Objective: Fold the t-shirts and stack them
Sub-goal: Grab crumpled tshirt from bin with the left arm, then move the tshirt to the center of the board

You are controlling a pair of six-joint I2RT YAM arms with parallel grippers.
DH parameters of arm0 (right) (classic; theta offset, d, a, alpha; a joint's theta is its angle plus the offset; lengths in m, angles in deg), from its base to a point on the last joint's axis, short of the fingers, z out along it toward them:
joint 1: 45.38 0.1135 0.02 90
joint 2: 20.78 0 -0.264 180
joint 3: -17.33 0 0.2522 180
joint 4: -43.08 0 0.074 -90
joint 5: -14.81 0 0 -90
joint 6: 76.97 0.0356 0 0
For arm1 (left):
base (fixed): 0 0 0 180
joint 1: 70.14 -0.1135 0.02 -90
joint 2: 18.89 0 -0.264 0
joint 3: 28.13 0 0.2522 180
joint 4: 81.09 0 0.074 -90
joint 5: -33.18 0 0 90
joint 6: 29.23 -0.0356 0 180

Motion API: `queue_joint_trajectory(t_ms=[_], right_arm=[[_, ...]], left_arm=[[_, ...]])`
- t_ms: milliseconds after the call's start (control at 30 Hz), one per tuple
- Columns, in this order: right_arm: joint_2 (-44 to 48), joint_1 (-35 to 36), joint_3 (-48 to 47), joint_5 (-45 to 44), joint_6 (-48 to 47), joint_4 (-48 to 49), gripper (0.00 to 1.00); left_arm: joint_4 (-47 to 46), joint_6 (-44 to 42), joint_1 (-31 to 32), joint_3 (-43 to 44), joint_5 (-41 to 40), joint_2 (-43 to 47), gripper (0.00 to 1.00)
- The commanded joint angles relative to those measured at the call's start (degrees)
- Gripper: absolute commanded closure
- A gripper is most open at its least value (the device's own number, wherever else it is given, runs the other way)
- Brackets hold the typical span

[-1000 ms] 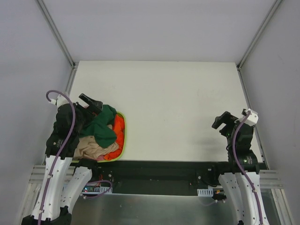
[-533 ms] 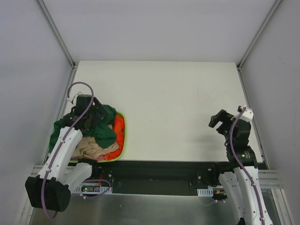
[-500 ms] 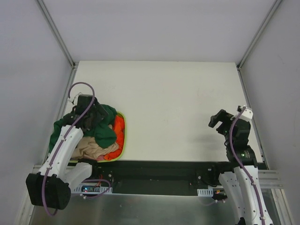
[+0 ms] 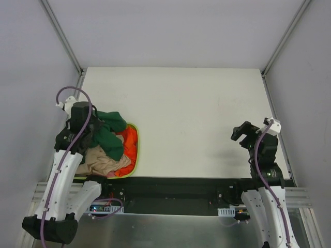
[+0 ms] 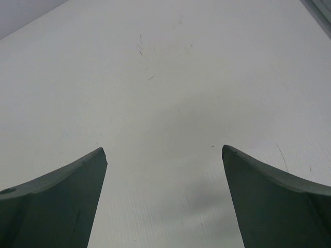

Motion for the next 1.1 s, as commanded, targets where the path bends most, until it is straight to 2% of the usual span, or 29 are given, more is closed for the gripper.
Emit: queue_joint_trajectory(t_ms=[0,100,300,400,467,633,733,867,1067], right_arm=[[1.8,-0.2,-0.7,-1.1,0.4,1.7,0.04],[3.0,-0.2,-1.0,-2.3,0.6,0.8,0.04],[4.7,-0.2,-1.9,-3.9,1.7,-1.2,0.04],[5.7,-0.2,-2.0,-4.8,1.9,-1.5,0.04],[6.5,-0.2,-1.8,-5.9,2.0,-1.6,0.04],[8.7,-0.2,-1.2,-8.9,2.8,-3.0,0.04],[10.7,-0.2,-0.7,-9.4,3.0,-2.5,0.04],[12.4,-0.2,-0.6,-8.9,2.3,-2.4,0.04],[12.9,-0.2,0.2,-7.4,2.0,-2.0,0.04]], left_arm=[[-0.8,-5.3,0.1,11.8,-5.4,4.0,1.0],[-1.0,-7.5,0.1,19.3,-4.2,3.2,1.0],[-3.2,-14.2,0.1,35.3,7.1,-3.8,1.0],[-5.1,-15.7,0.1,44.0,16.8,-9.3,1.0],[-8.0,-17.0,0.1,48.4,26.9,-12.9,1.0],[-18.7,-11.6,1.1,52.7,40.9,-19.6,1.0],[-21.0,-12.2,6.4,57.7,44.0,-24.0,1.0],[-21.4,-15.5,17.0,67.1,45.3,-31.8,1.0],[-21.6,-15.3,25.6,78.7,47.7,-43.4,1.0]])
